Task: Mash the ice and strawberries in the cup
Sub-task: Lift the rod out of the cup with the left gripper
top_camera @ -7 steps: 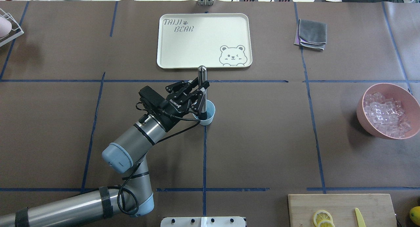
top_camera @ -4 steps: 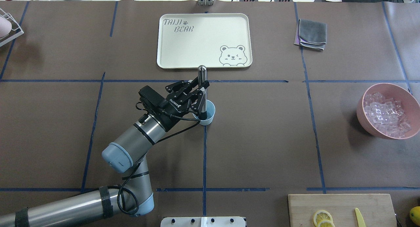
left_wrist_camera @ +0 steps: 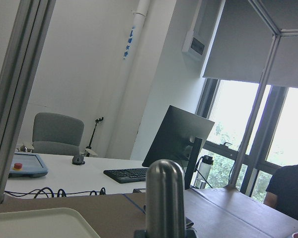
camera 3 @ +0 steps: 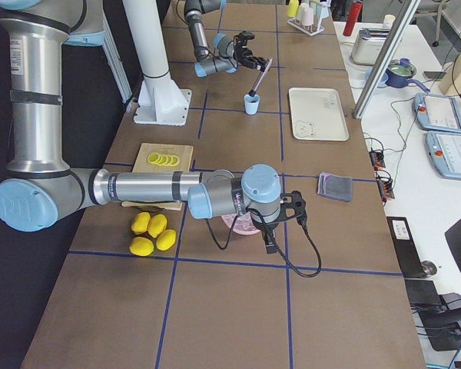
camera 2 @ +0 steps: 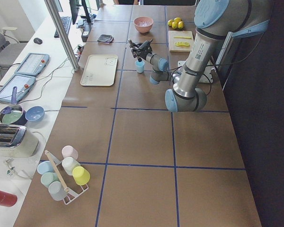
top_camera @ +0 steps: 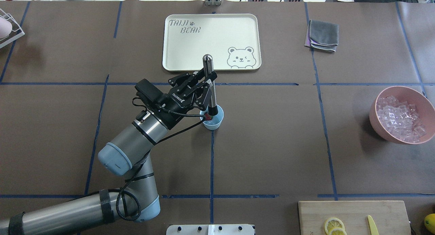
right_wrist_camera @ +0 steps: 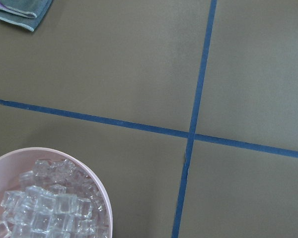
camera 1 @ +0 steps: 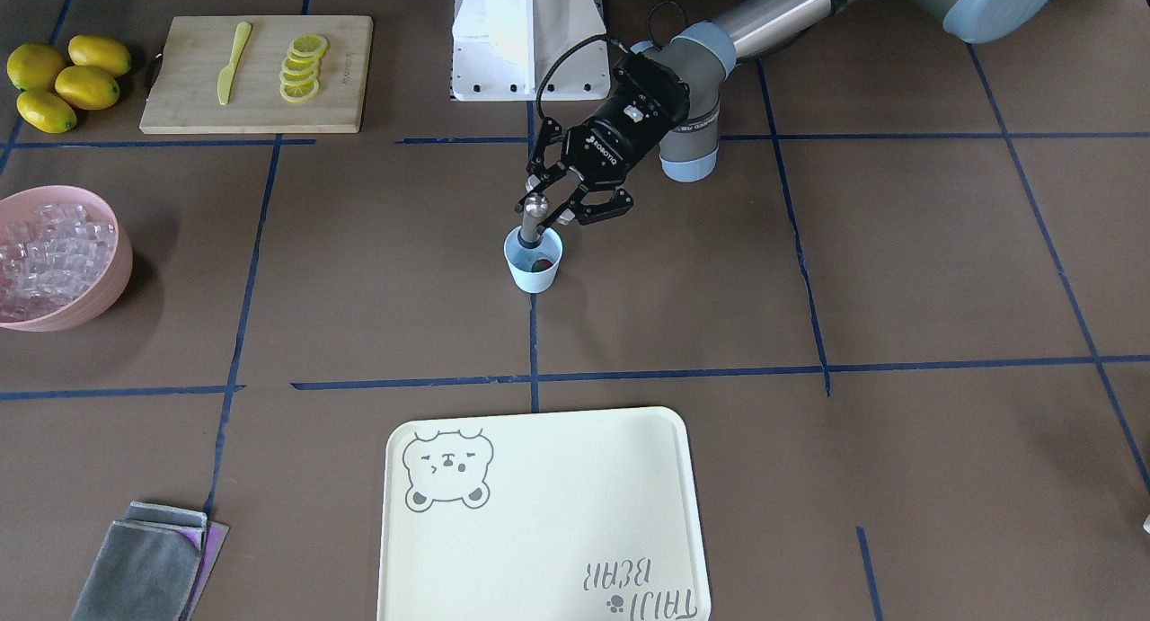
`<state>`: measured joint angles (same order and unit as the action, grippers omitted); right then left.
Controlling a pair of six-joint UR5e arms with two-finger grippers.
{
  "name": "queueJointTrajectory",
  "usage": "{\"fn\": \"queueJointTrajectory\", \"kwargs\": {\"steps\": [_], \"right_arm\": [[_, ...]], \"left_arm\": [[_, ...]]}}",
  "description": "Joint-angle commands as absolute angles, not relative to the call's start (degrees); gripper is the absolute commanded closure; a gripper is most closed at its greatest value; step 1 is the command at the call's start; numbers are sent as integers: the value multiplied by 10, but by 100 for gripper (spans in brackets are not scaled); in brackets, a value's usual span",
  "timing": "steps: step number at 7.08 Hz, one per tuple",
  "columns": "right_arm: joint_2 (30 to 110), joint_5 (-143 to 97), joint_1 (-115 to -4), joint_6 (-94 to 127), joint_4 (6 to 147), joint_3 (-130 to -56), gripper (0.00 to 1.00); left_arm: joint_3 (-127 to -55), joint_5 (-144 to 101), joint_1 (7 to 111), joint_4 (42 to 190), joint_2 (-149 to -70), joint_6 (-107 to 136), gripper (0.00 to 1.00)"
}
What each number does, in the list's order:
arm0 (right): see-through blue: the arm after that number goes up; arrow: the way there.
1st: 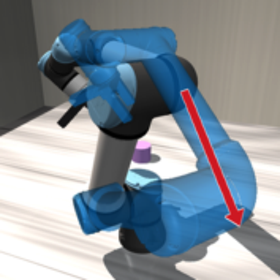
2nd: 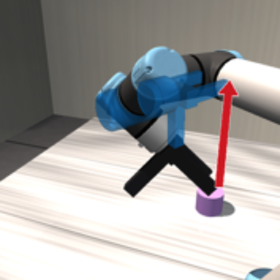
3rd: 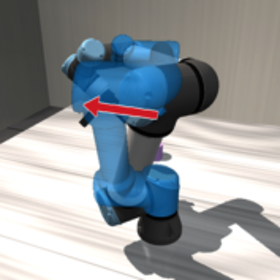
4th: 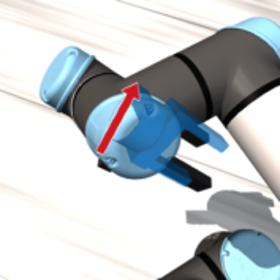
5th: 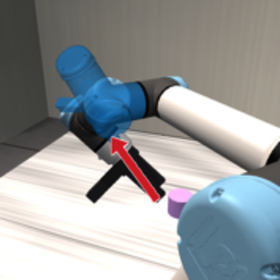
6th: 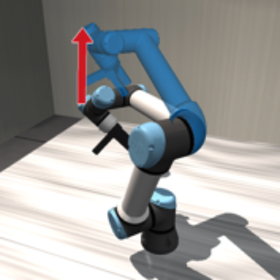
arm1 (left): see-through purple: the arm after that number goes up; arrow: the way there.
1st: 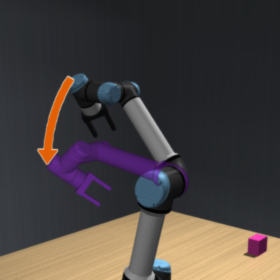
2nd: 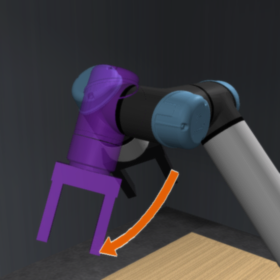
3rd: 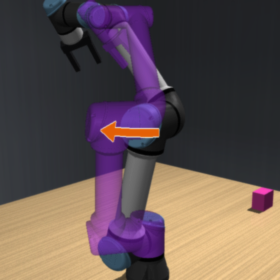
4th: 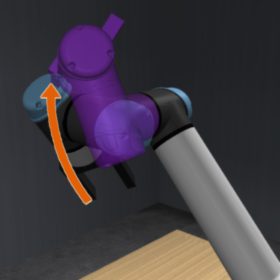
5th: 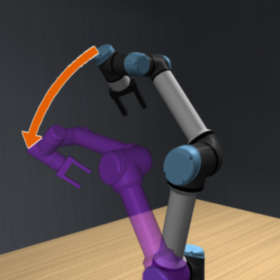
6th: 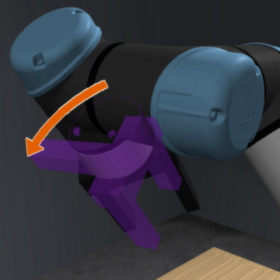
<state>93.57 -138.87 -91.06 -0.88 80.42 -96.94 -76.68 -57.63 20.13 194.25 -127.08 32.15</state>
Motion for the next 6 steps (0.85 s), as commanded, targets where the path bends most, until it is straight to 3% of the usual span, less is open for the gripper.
{"fn": "queueJointTrajectory", "kwargs": {"steps": [1, 3, 6], "right_arm": [[935, -1389, -911, -9, 804, -969, 1], [935, -1388, -911, -9, 803, -969, 1], [934, -1386, -911, -9, 802, -973, 1]], "left_arm": [[-822, -578, 219, 1938, -1257, 323, 100], [-902, -584, 244, 1853, -1221, 330, 100], [-932, -624, 266, 1745, -1196, 479, 100]]}}
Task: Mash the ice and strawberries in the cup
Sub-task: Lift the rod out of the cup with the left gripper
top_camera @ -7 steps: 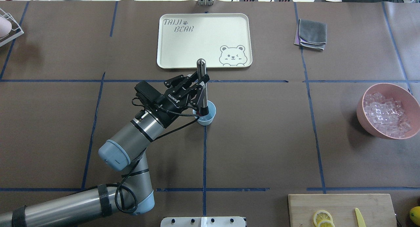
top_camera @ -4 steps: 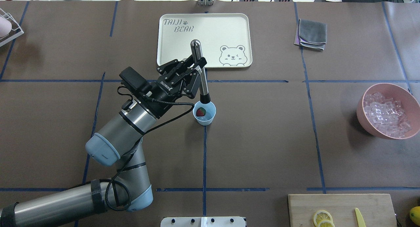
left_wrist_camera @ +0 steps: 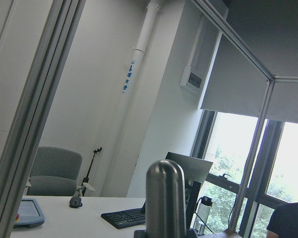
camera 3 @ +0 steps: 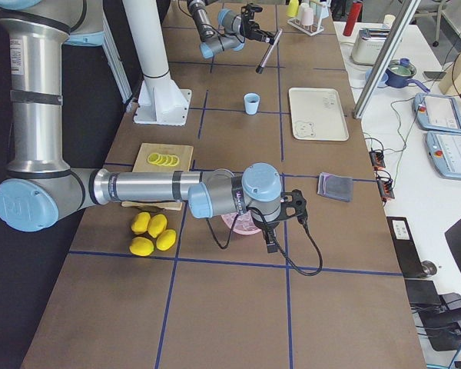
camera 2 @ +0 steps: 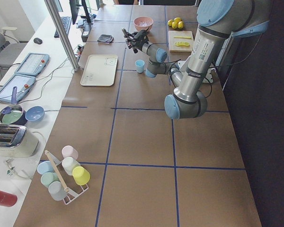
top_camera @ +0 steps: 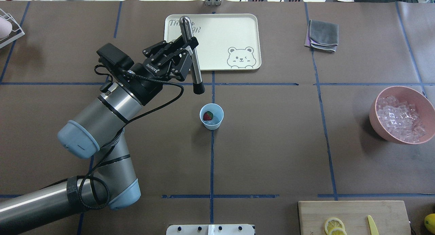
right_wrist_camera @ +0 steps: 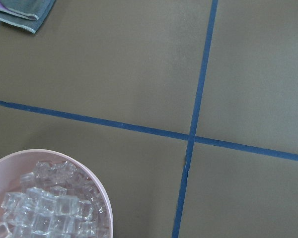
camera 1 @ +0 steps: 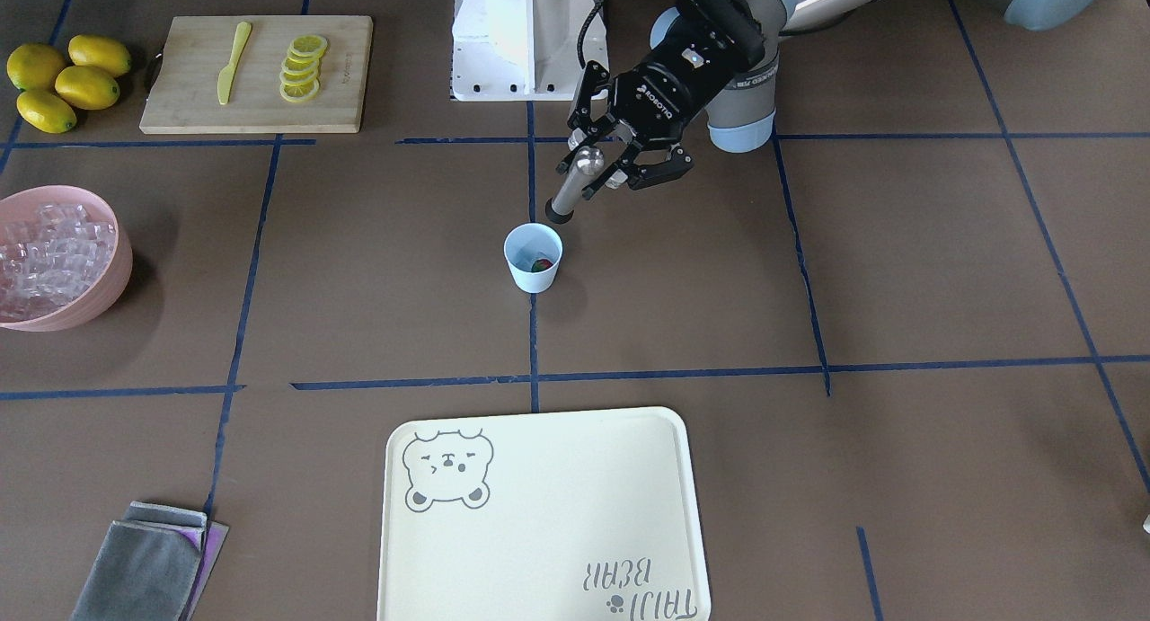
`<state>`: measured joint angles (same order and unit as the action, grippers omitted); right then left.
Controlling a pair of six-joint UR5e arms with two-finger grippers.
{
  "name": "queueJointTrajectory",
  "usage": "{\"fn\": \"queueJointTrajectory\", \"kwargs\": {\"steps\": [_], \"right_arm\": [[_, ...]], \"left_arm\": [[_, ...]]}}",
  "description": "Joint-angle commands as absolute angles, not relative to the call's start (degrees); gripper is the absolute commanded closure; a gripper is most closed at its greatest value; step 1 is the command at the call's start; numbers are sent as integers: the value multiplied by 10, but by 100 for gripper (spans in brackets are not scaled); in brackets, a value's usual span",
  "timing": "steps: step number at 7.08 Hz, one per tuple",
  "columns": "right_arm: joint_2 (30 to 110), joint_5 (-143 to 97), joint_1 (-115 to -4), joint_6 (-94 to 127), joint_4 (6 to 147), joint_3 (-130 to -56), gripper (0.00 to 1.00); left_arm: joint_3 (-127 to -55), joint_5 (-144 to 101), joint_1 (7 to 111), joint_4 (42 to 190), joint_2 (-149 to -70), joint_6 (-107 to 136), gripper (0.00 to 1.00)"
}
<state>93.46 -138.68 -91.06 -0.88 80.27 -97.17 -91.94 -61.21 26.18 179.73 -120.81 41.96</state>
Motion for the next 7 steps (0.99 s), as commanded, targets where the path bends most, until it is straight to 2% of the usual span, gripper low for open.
{"fn": "queueJointTrajectory", "kwargs": {"steps": [1, 2, 4, 6, 7], "right_arm": [[934, -1383, -911, -9, 802, -975, 1], [929, -1382, -911, -9, 802, -976, 1], [923, -1377, -911, -9, 802, -976, 1], [919, -1369, -909, -8, 802, -976, 1], [919, -1367, -908, -7, 802, -976, 1]], "left_arm": [[-983, -634, 269, 1647, -1165, 496, 100], [-1040, -661, 271, 1534, -1145, 547, 100], [-1102, -737, 298, 1401, -1100, 633, 100], [-1150, -892, 369, 1314, -1030, 689, 100], [-1170, -980, 420, 1190, -1029, 689, 100]]}}
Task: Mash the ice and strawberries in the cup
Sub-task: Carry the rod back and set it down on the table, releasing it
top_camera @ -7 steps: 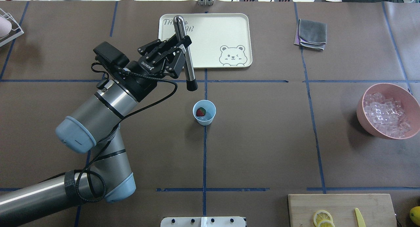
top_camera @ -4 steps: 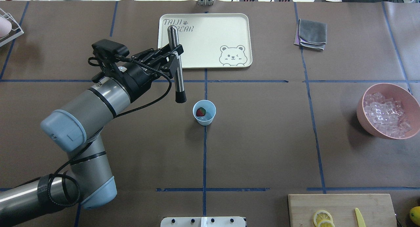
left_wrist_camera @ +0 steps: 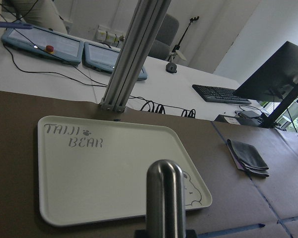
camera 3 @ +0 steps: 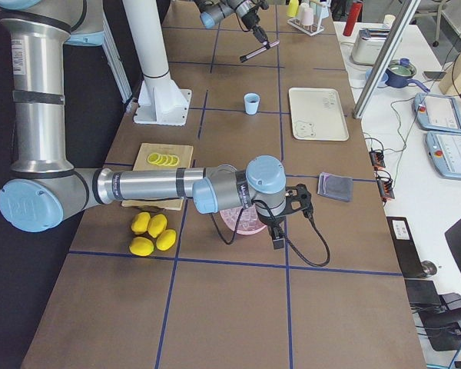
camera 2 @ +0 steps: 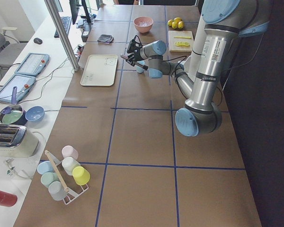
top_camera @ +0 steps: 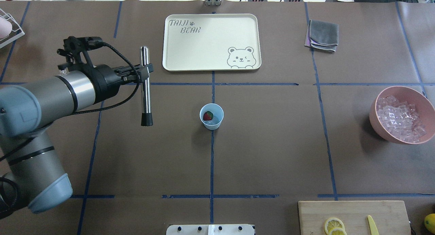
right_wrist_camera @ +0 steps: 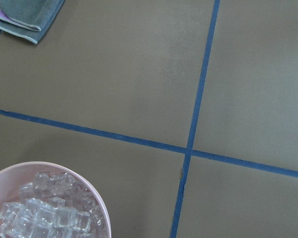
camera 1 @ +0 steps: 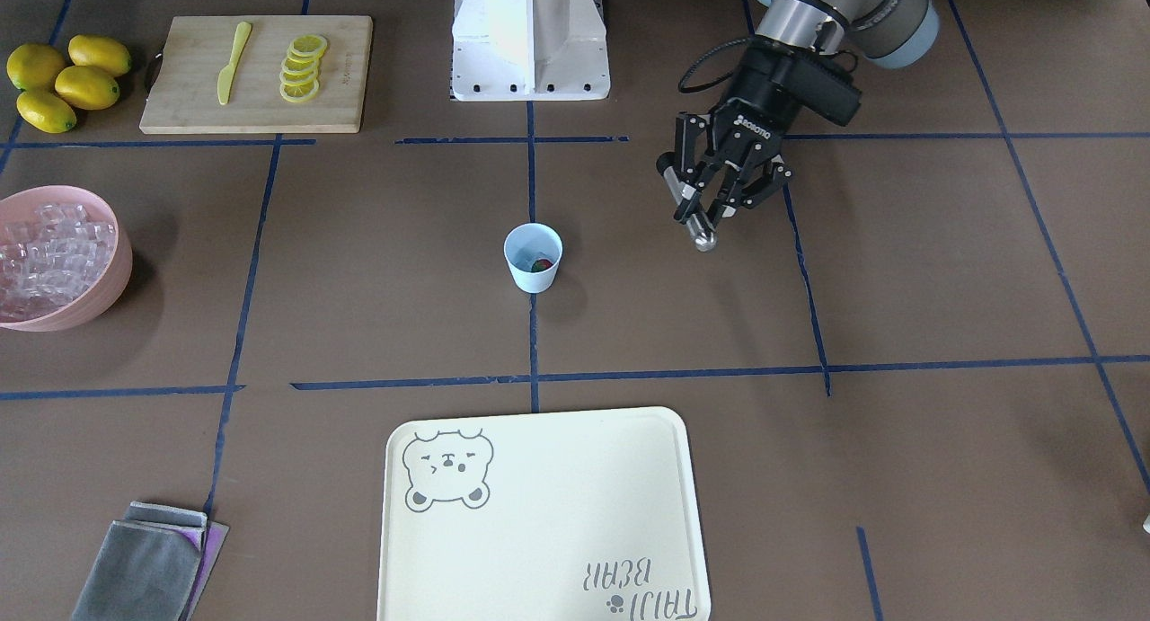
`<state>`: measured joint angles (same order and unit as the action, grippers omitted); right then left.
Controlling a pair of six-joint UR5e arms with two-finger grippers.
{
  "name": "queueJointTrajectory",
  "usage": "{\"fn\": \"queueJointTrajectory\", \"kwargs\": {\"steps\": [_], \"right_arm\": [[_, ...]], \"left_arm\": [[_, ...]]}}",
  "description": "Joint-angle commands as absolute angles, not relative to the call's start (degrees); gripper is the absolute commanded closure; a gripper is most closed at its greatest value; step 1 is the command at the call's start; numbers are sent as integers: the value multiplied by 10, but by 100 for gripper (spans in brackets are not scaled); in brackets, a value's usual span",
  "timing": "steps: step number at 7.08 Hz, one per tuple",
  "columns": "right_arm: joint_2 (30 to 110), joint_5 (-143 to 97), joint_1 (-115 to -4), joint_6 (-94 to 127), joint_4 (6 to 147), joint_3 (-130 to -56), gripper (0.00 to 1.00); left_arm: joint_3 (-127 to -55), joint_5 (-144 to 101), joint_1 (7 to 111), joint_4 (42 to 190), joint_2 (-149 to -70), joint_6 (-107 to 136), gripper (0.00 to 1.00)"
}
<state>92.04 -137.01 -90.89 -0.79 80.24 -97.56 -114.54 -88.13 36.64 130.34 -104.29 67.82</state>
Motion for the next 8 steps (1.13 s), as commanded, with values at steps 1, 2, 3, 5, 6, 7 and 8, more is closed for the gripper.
{"fn": "queueJointTrajectory", "kwargs": {"steps": [1, 2, 3, 5, 6, 7, 8], "right_arm": [[919, -1367, -908, -7, 802, -976, 1], [918, -1366, -907, -7, 802, -976, 1], [915, -1366, -907, -6, 802, -976, 1], [915, -1364, -902, -3, 802, -976, 1], [914, -1364, -898, 10, 801, -976, 1], [912, -1365, -897, 14, 801, -976, 1], [912, -1366, -896, 16, 800, -976, 1]], "left_arm": [[-1177, -1048, 467, 1109, -1028, 683, 100], [-1175, -1089, 493, 1032, -1015, 678, 100], [-1174, -1092, 503, 987, -992, 631, 100], [-1159, -1092, 539, 966, -924, 539, 100], [-1122, -1092, 552, 971, -906, 476, 100], [-1087, -1091, 555, 975, -904, 436, 100], [-1069, -1092, 555, 984, -885, 414, 100]]}}
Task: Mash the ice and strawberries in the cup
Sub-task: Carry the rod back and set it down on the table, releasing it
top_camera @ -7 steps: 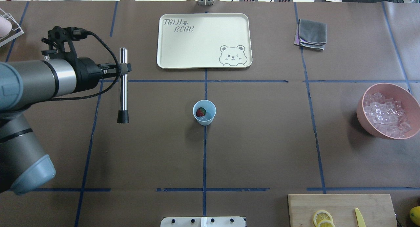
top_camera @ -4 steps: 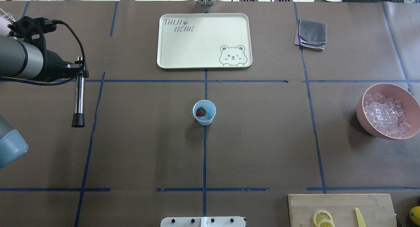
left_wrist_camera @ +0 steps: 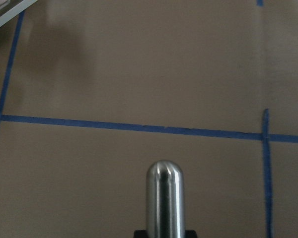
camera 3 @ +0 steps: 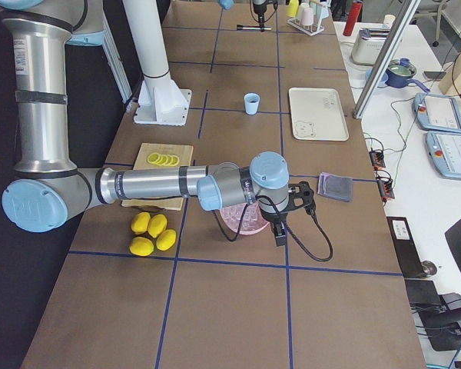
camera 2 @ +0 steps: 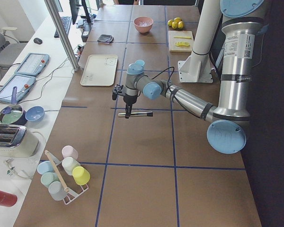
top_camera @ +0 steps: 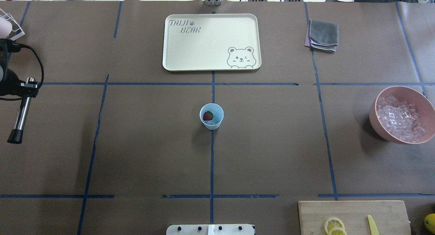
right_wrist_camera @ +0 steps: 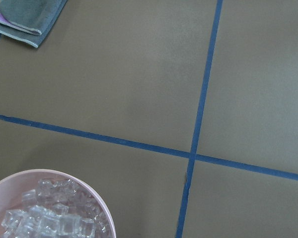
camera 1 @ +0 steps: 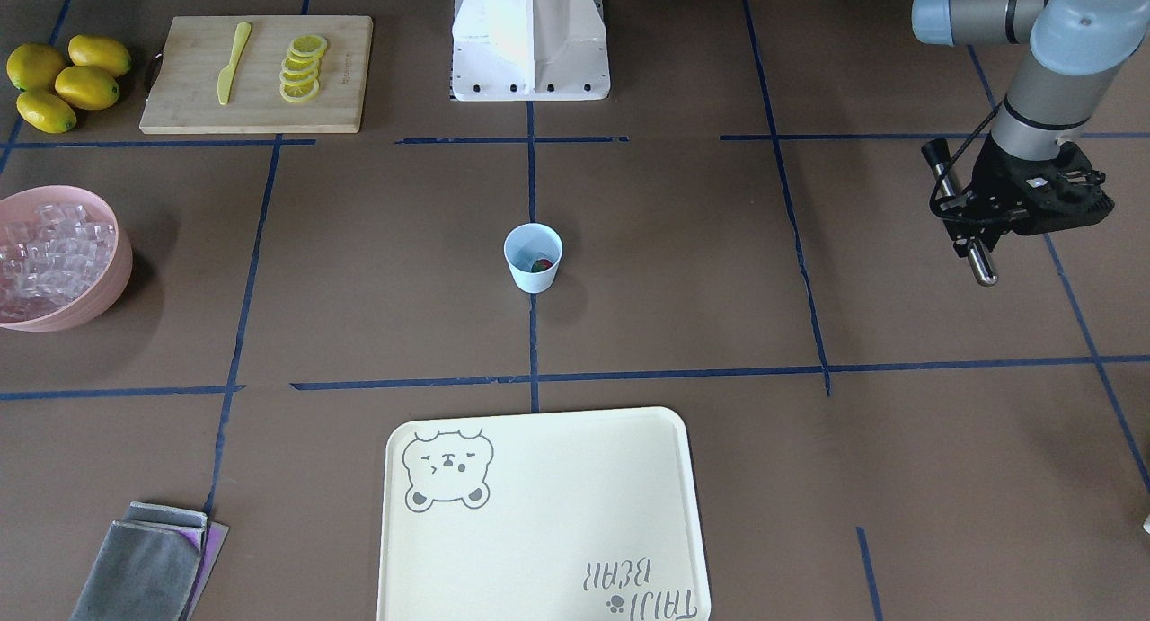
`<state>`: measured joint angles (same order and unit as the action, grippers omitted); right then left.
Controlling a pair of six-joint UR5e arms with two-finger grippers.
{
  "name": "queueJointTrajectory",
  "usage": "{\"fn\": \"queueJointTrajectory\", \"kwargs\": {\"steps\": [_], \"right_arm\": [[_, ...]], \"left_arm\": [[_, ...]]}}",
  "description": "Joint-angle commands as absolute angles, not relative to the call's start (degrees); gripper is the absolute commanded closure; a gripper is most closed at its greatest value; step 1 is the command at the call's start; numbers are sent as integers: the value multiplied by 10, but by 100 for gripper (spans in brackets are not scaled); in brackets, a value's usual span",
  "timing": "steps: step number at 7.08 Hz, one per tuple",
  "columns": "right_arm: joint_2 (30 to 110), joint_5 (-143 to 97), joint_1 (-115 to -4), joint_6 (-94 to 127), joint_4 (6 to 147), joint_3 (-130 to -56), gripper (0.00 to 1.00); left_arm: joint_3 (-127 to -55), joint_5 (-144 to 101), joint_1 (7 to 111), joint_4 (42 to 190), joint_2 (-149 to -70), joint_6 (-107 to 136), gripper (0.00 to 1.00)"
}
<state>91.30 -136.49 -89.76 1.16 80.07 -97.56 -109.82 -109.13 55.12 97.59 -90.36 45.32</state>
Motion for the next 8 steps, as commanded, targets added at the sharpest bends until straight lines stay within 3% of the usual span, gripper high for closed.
{"fn": "queueJointTrajectory", "kwargs": {"steps": [1, 6, 8], "right_arm": [[912, -1365, -896, 16, 800, -976, 1], [912, -1365, -896, 16, 799, -976, 1], [911, -1365, -896, 16, 799, -976, 1]], "left_arm": [[-1057, -1092, 555, 1032, -862, 408, 100], [-924, -1086, 554, 1173, -847, 396, 100], [-918, -1065, 555, 1183, -846, 380, 100]]}}
